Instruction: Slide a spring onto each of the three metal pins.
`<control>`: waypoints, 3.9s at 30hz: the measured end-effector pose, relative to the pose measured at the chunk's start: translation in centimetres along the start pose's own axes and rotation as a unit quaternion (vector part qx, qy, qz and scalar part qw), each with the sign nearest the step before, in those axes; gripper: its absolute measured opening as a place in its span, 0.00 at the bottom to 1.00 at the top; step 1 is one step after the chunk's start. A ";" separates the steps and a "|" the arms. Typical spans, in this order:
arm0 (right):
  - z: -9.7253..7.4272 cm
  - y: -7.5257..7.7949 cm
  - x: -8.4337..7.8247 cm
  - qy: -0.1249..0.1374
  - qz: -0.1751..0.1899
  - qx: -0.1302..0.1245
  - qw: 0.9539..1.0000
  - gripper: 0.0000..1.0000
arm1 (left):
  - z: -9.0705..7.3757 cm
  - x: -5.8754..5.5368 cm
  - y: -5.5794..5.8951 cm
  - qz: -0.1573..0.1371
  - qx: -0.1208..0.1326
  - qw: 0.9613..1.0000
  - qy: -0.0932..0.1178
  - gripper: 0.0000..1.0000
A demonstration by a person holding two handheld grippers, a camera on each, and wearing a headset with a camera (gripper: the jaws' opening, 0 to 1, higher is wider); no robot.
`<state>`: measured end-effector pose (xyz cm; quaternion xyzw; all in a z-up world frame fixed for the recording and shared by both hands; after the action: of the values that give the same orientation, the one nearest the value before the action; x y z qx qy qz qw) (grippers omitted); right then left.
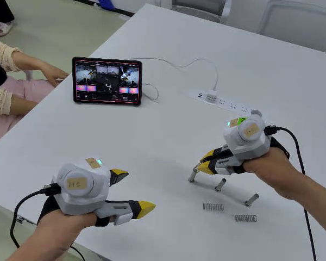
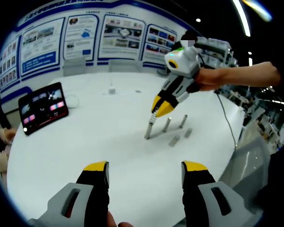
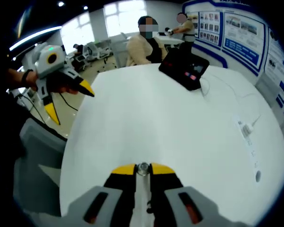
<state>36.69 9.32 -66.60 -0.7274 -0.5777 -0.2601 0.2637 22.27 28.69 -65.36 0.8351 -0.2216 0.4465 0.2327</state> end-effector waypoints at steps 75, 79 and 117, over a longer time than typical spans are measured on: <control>0.5 -2.0 -1.6 -0.002 0.031 -0.008 0.999 0.41 | -0.1 -0.1 0.6 -0.005 -0.008 1.000 0.010 0.63; -0.1 -2.4 -1.3 0.014 0.041 -0.014 0.999 0.43 | -0.1 0.0 0.7 -0.004 -0.009 1.000 0.011 0.64; -5.0 -6.8 -4.3 0.139 0.177 -0.071 0.972 0.55 | 2.2 1.6 2.4 0.016 -0.028 0.999 0.010 0.65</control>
<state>28.84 4.15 -65.35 -0.7917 -0.3779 -0.3479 0.3308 23.07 25.21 -64.62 0.8201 -0.2447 0.4522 0.2511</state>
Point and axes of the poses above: the centre of the closed fingertips' face, and the gripper's own axes: z roughly forward along the fingers, y roughly to its right, x roughly out of its top, the point moved 7 cm from there along -z, roughly backward along the fingers, and after that the axes turned 4 degrees about y, right-handed, at the moved point
